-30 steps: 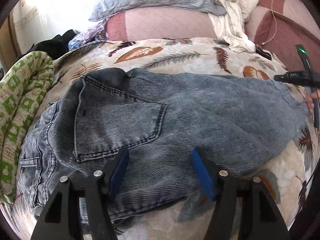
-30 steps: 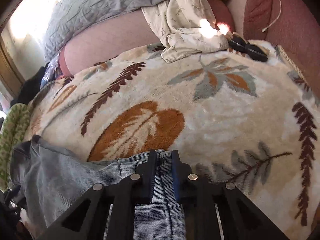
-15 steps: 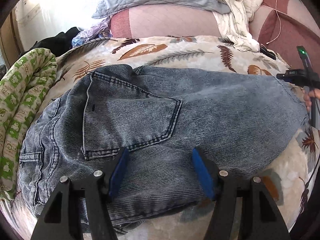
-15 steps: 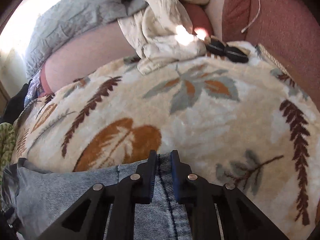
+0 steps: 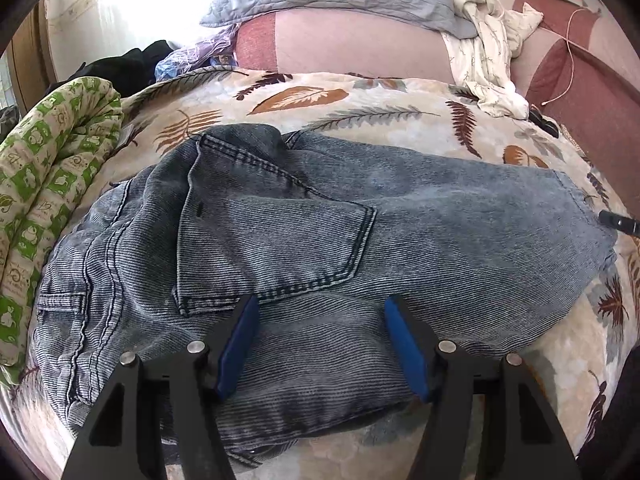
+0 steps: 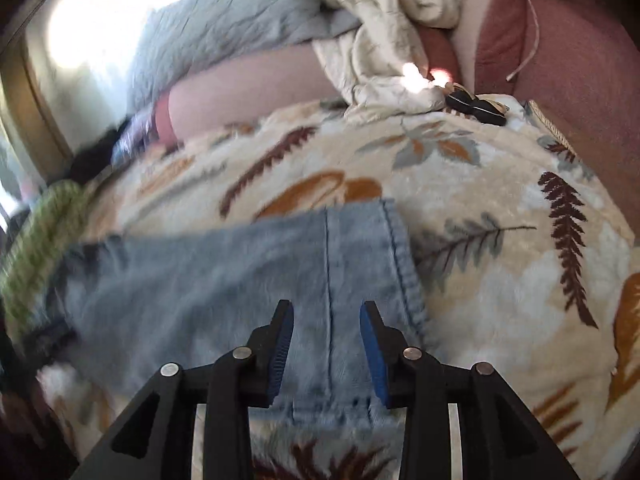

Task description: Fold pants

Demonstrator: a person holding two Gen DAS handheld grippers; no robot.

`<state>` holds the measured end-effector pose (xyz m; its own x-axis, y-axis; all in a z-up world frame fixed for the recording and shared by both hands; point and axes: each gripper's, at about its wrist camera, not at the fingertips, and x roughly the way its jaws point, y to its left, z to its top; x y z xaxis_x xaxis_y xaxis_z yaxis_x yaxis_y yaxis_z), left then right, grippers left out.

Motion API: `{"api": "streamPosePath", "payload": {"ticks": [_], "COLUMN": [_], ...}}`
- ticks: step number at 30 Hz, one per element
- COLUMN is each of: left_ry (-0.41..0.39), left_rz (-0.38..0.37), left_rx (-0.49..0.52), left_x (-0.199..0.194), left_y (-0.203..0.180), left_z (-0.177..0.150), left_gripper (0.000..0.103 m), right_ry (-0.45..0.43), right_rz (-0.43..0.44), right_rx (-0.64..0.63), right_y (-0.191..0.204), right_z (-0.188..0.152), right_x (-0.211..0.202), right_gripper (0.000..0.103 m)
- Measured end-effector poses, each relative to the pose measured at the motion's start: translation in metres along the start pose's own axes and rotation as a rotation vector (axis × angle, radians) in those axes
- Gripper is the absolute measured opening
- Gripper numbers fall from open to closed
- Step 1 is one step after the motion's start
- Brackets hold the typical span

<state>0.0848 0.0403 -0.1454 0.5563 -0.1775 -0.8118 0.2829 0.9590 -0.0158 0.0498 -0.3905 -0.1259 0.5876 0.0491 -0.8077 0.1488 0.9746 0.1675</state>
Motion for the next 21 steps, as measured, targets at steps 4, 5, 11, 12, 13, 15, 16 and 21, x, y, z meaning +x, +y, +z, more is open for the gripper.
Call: {"api": "streamPosePath", "payload": {"ticks": [4,5,11,12,13,15,16,21], "left_ry": [0.012,0.022,0.061,0.064,0.065,0.056,0.041,-0.119], "left_rz": [0.027,0.041,0.076,0.07,0.062,0.044,0.034,0.011], "left_rx": [0.015,0.026,0.096,0.089,0.079,0.046,0.025,-0.004], "left_x": [0.002,0.003,0.006,0.005,0.004,0.001,-0.003,-0.029], "left_y": [0.002,0.001,-0.004,-0.003,-0.001,0.003,0.005,0.005], "left_z": [-0.003,-0.004,-0.01,-0.009,-0.009,-0.007,-0.006,0.003], "left_gripper": [0.069,0.069,0.069,0.069,0.069,0.069,0.069,0.069], "right_ry": [0.109,0.125,0.125,0.127,0.129,0.124,0.112,0.008], "right_rz": [-0.026,-0.041,-0.153,-0.156,-0.155,-0.158,-0.163,-0.069], "right_rx": [-0.025,-0.037,-0.149,-0.148,-0.143,-0.146,-0.159,-0.171], "right_y": [0.012,0.015,0.035,0.035,0.034,0.034,0.036,0.052], "right_z": [-0.013,-0.018,-0.038,-0.039,-0.037,-0.034,-0.033,-0.025], "right_x": [0.024,0.026,0.022,0.021,0.021,0.02,0.019,0.004], "right_gripper": [0.037,0.038,0.038,0.039,0.039,0.039,0.038,0.039]}}
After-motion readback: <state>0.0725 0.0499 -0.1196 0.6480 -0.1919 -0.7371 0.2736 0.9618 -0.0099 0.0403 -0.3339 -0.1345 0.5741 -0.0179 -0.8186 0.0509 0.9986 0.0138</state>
